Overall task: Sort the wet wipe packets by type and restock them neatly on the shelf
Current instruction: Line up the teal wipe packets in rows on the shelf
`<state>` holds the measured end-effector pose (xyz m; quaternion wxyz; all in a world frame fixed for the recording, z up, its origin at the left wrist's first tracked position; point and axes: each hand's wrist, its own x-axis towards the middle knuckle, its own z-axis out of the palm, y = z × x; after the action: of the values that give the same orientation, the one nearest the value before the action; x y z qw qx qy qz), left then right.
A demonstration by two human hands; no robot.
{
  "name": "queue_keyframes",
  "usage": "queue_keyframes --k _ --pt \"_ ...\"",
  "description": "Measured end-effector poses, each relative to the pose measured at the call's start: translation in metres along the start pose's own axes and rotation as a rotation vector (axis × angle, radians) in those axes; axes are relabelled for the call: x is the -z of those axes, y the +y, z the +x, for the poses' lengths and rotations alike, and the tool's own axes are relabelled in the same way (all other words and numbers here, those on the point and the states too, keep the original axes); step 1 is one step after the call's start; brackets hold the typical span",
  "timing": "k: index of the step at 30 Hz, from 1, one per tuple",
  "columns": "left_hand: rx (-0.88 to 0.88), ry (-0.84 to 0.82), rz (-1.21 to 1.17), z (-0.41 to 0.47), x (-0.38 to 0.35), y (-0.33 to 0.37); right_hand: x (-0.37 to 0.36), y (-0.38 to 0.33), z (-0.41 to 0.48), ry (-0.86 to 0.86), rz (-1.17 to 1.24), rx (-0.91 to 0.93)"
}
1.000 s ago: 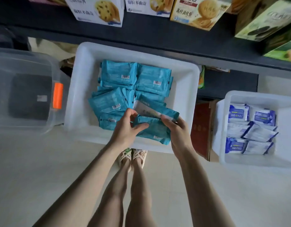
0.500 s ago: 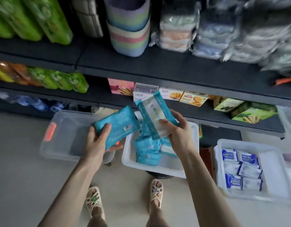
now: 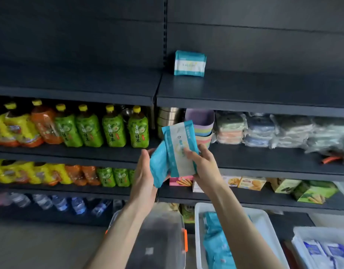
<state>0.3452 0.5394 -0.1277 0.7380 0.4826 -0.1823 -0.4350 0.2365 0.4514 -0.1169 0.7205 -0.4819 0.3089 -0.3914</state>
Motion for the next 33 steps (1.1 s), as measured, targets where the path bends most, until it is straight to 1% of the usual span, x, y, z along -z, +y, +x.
queue_keyframes --k 2,7,9,12,14,18,21,23,28,33 --pt "0.005 -0.078 0.036 0.011 -0.005 0.021 -0.013 -0.017 0.008 -0.019 0.0 0.038" --pt "0.044 -0.286 -0.026 0.049 -0.015 0.064 -0.029 -0.059 0.034 -0.054 0.051 0.118" --pt "0.006 -0.324 -0.014 0.069 -0.021 0.079 -0.031 -0.075 0.048 -0.062 0.028 0.167" --pt "-0.078 -0.35 0.085 0.104 -0.036 0.097 -0.028 -0.097 0.076 -0.045 -0.051 0.251" --pt "-0.154 -0.336 0.149 0.126 -0.05 0.107 -0.024 -0.11 0.1 -0.025 -0.088 0.286" --pt "-0.3 -0.134 0.267 0.173 -0.081 0.122 -0.015 -0.137 0.154 0.01 -0.12 0.35" --pt "-0.385 -0.064 0.347 0.217 -0.1 0.126 -0.004 -0.152 0.195 0.011 -0.146 0.388" --pt "-0.376 -0.064 0.378 0.246 -0.11 0.127 0.006 -0.158 0.221 0.031 -0.182 0.392" --pt "-0.275 -0.098 0.279 0.306 -0.123 0.13 0.022 -0.165 0.282 0.077 -0.283 0.332" --pt "-0.263 -0.083 0.253 0.344 -0.136 0.145 0.028 -0.175 0.325 0.082 -0.381 0.309"
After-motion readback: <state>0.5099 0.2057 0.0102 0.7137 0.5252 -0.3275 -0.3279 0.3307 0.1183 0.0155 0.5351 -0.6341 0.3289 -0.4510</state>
